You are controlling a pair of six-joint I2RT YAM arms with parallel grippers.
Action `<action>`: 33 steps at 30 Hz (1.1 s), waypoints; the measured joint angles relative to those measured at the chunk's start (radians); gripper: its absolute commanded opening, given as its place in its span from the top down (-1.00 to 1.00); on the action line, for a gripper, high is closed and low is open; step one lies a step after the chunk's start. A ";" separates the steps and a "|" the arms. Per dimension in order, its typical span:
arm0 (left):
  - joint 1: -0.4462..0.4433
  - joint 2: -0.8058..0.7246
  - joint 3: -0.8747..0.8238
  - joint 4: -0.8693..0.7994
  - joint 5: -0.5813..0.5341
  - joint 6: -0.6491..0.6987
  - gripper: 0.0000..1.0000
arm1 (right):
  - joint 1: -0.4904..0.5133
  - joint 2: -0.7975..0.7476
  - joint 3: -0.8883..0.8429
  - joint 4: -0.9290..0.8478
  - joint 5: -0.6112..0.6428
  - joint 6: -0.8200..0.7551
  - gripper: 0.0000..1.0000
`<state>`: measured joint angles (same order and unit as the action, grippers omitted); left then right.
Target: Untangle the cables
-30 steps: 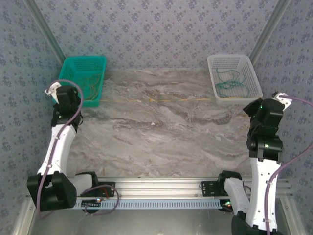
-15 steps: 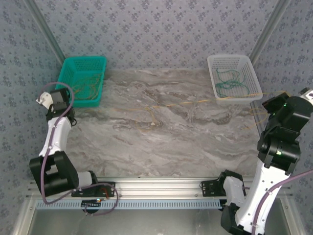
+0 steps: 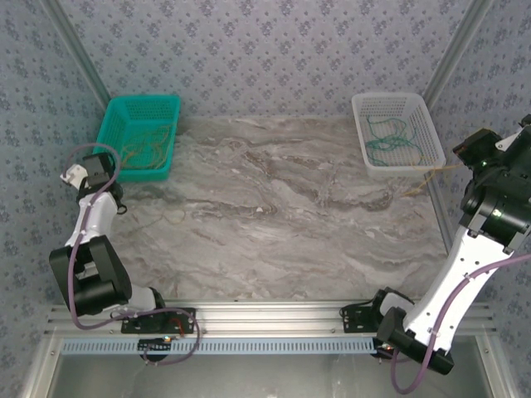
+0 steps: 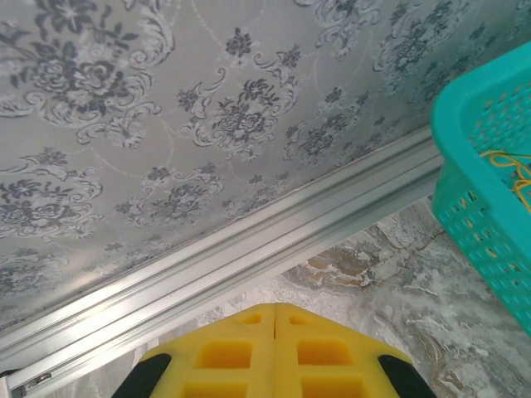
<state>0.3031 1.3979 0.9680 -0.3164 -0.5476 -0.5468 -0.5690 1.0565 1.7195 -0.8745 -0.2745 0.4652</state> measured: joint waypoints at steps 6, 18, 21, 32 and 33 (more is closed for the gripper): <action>-0.218 -0.081 0.017 0.002 0.067 0.078 1.00 | 0.233 -0.006 -0.043 0.064 -0.109 -0.015 1.00; -0.552 0.055 0.097 -0.047 0.258 0.130 0.95 | 0.735 0.121 -0.198 0.227 -0.097 -0.101 1.00; -0.635 0.192 0.181 -0.094 0.248 0.158 0.82 | 0.768 0.160 -0.270 0.320 -0.105 -0.092 1.00; -0.721 0.558 0.493 -0.139 0.295 0.240 0.28 | 0.830 0.250 -0.409 0.498 -0.109 -0.060 1.00; -0.716 0.590 0.510 -0.151 0.295 0.235 0.25 | 0.830 0.249 -0.419 0.505 -0.109 -0.058 1.00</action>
<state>-0.4133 1.9877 1.4776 -0.4671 -0.2523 -0.3115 0.2607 1.3056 1.3006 -0.3698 -0.3832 0.4072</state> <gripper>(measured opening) 0.352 0.068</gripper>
